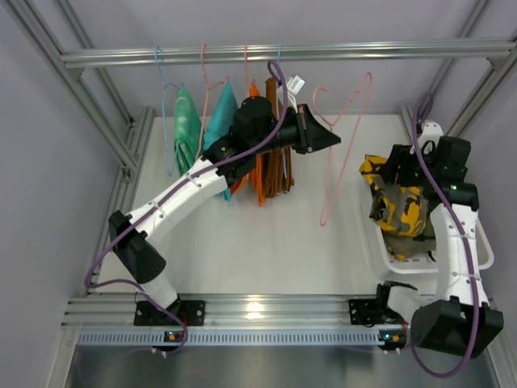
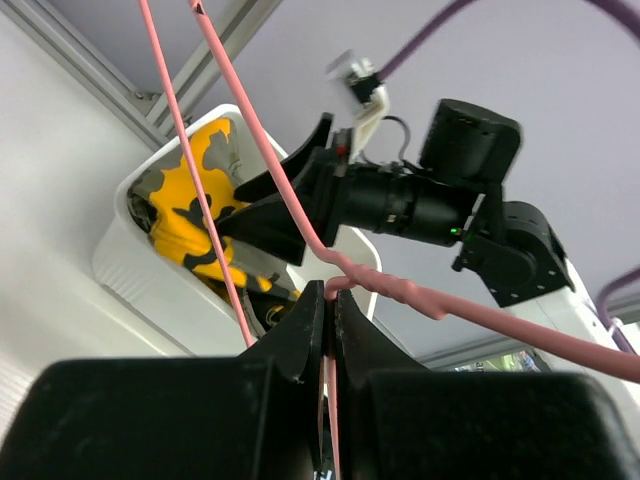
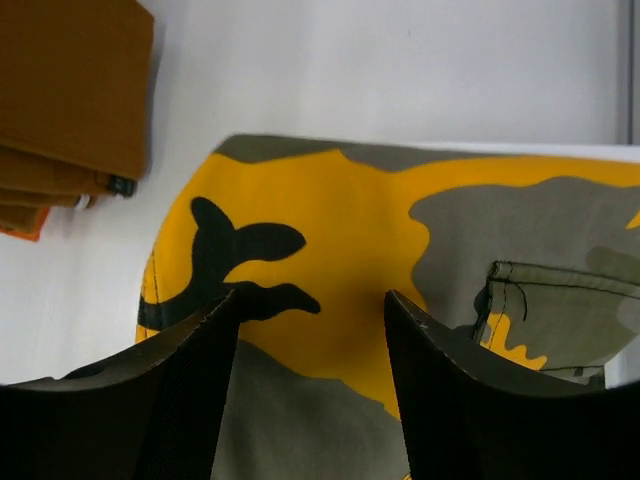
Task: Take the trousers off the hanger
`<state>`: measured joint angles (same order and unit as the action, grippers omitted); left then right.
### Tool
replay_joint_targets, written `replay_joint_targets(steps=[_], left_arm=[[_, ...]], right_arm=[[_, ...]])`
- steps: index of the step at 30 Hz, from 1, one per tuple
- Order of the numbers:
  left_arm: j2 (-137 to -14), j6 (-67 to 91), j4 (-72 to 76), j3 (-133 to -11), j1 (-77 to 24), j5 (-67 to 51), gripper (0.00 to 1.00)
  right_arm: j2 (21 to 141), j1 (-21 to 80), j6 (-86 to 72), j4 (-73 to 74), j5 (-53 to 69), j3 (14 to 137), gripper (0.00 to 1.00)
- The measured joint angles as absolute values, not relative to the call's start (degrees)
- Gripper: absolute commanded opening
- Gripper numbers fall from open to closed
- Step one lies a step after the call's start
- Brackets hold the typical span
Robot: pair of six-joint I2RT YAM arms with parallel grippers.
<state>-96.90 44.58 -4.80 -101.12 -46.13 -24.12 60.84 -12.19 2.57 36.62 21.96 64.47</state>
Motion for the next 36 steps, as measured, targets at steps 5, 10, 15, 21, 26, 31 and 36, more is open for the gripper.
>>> replay_joint_targets(steps=[5,10,15,21,26,31,36], left_arm=[[-96.88,44.58,-4.82,-101.12,-46.19,-24.12,0.00],[-96.77,44.23,-4.97,-101.12,-46.19,-24.12,0.00],[-96.53,43.72,-4.97,-101.10,-46.19,-24.12,0.00],[-96.53,43.22,-5.19,-101.10,-46.19,-23.86,0.00],[-96.53,43.03,-6.59,-101.10,-46.24,-22.37,0.00],[-96.53,42.17,-8.54,-101.10,-46.96,-18.96,0.00],[-96.77,40.69,-12.80,-102.24,-50.30,-11.64,0.00]], right_arm=[[64.82,-12.32,4.78,36.45,19.40,59.46,0.59],[70.46,-13.85,7.09,36.14,15.86,54.96,0.63],[73.52,-14.37,11.16,37.17,12.95,53.25,0.83],[75.61,-14.44,17.32,39.75,10.94,53.39,0.93],[70.98,-15.20,20.05,42.28,14.04,53.91,0.93],[58.11,-15.55,17.74,43.66,20.29,61.47,0.95],[47.55,-15.57,12.32,43.09,27.42,72.97,0.87]])
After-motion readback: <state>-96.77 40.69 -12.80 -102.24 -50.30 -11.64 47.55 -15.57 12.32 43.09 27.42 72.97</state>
